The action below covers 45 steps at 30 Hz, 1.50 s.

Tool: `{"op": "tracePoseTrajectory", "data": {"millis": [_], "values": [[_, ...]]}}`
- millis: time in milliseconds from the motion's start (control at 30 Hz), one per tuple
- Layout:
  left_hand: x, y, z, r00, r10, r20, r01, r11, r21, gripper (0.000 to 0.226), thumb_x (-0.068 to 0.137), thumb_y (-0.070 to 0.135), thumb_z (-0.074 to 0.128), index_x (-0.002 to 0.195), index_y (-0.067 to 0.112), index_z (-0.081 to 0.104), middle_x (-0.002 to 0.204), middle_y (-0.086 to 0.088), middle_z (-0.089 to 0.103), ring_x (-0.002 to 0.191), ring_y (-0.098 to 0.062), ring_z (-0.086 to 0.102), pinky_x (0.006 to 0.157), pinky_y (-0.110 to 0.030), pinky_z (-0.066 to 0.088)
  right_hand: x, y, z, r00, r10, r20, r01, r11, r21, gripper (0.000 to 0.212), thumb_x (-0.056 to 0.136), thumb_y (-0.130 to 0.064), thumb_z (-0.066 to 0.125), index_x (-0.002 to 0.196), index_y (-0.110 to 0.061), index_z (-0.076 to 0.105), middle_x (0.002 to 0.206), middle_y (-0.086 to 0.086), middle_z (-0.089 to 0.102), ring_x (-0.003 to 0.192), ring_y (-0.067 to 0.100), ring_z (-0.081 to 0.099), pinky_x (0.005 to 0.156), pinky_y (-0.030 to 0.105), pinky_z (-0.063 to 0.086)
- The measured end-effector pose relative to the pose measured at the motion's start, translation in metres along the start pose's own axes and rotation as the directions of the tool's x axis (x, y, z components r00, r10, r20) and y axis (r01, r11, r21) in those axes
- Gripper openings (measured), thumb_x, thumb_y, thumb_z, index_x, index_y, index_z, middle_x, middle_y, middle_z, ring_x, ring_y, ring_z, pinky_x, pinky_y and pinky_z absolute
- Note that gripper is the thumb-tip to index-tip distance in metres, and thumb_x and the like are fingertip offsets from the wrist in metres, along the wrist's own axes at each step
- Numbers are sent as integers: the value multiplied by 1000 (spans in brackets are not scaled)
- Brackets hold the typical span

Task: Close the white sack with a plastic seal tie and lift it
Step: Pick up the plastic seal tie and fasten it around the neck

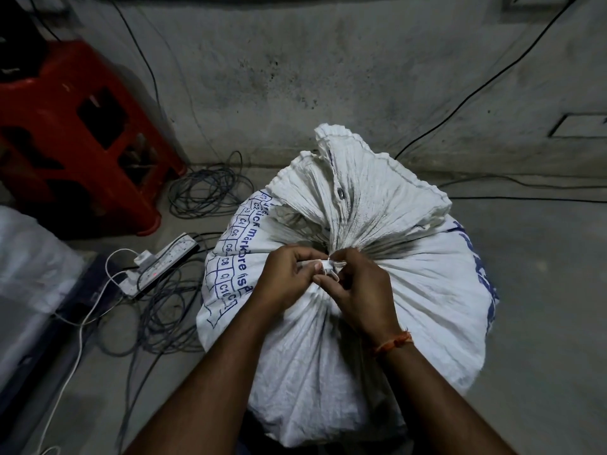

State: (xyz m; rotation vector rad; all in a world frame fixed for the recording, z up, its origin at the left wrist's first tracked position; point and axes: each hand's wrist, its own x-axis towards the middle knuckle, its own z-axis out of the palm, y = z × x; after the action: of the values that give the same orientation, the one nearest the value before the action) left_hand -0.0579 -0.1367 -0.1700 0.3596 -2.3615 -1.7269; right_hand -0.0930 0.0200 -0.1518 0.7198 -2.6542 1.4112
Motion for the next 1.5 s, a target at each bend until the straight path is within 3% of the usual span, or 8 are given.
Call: {"op": "tracePoseTrajectory", "data": {"millis": [167,433,633,900,1000,1100,1333,1500], "values": [[2,-3,-2,999,-39,-8,39,999,31,21,83,19,65,99,13,79,93,-4,81,93,-23,77,88,-51,60,8,5,-11,991,-36,126,33,999,21,30,78,-35,79,104,-23,71,68,-5,67,62,6,61,64,29,50],[2,4,-1,1000,2,0,-2,996,94,19,83,16,66,94,26,78,93,6,80,90,-6,73,87,-32,58,8,2,-12,964,-160,213,176,983,-57,44,83,-26,64,126,-22,67,81,-3,54,83,19,57,67,20,28],[11,-2,1,991,-71,110,63,995,74,39,84,17,61,121,14,72,117,3,77,115,-13,69,107,-45,52,12,6,-12,976,-115,184,128,990,-59,38,81,-28,64,117,-18,71,83,-1,62,88,22,62,69,20,30],[13,0,3,990,-110,83,105,993,57,39,81,20,60,115,10,74,110,-3,78,109,-16,72,104,-47,54,11,7,-7,989,-80,121,89,994,-66,30,86,-25,72,114,-14,72,95,7,72,90,22,65,73,24,40],[10,5,3,991,-83,108,72,993,98,35,82,17,58,112,13,76,106,0,80,105,-14,73,101,-43,56,11,8,-1,997,-25,70,28,998,-53,27,84,-31,76,106,-14,73,84,5,71,81,22,66,71,32,49],[9,9,2,991,-55,122,39,990,135,31,85,10,59,111,15,76,104,3,79,101,-7,73,100,-39,56,11,9,4,1000,7,23,-6,999,-46,25,79,-33,80,96,-17,72,70,-4,62,70,17,59,63,28,40],[8,14,0,994,-45,102,29,987,156,37,80,18,59,114,14,76,106,3,79,104,-10,72,101,-38,55,17,18,-9,986,-22,166,19,1000,22,29,77,-22,78,106,-18,73,89,4,71,84,21,68,79,38,55],[9,12,2,989,-55,135,22,971,236,40,80,22,58,117,15,74,111,5,78,110,-9,71,102,-41,54,14,22,-2,996,55,71,-58,998,38,23,71,-24,87,89,-19,73,75,-4,66,68,3,61,63,13,43]]}}
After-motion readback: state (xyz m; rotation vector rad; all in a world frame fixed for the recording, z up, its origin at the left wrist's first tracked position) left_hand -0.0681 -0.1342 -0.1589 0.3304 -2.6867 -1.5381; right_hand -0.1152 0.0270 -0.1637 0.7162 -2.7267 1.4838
